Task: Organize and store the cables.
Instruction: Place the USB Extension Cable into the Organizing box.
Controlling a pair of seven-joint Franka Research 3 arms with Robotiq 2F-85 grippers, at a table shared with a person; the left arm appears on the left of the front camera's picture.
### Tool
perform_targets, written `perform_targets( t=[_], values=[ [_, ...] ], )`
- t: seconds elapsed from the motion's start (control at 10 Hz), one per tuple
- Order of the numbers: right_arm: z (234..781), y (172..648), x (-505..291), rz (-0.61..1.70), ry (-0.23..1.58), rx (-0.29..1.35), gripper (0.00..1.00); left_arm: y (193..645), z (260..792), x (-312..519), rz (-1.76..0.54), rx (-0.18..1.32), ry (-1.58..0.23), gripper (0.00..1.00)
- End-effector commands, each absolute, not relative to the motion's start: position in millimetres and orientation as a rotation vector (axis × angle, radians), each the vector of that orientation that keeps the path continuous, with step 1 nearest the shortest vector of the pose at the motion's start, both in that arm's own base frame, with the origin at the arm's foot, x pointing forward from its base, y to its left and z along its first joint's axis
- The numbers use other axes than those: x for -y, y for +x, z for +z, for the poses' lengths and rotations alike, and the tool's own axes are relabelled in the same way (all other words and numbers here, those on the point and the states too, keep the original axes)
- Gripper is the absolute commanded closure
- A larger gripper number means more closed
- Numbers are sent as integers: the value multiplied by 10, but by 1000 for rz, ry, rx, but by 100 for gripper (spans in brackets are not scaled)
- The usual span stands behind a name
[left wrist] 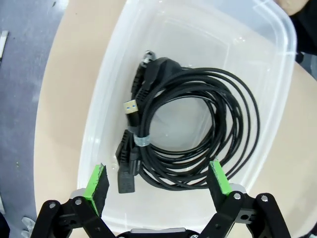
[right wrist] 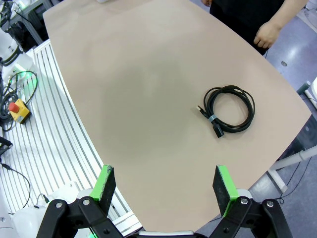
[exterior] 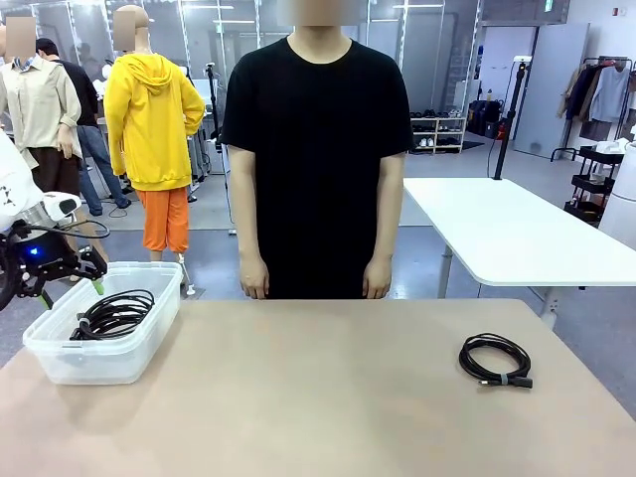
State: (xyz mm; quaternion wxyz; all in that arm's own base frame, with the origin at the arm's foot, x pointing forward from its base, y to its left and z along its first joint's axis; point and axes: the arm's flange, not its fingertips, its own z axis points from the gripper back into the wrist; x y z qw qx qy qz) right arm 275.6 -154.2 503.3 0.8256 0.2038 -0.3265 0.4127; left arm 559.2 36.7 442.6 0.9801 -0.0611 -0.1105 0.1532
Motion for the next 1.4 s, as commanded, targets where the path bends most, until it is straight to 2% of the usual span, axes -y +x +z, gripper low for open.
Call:
perform_targets(
  t=[0.0,0.2,0.5,0.7,1.0,1.3],
  values=[
    [5045,2754,1561,893,440,706,0,5551,4688,-95,134,247,-96,0],
    [5045,2754,1561,893,440,706,0,5081,4948,79,-86,286,-119,0],
    [5045,2754,1561,893,440,706,0,4070,5210,142,-414,357,-177,0],
    [5045,2754,1561,893,440,706,0,3628,5325,122,-549,423,-244,0],
    [5045,2754,1561,893,440,706,0,3206,5259,166,-764,529,-238,0],
    [5045,2754,1561,893,440,706,0,3123,5112,185,-848,557,-248,0]
  ],
)
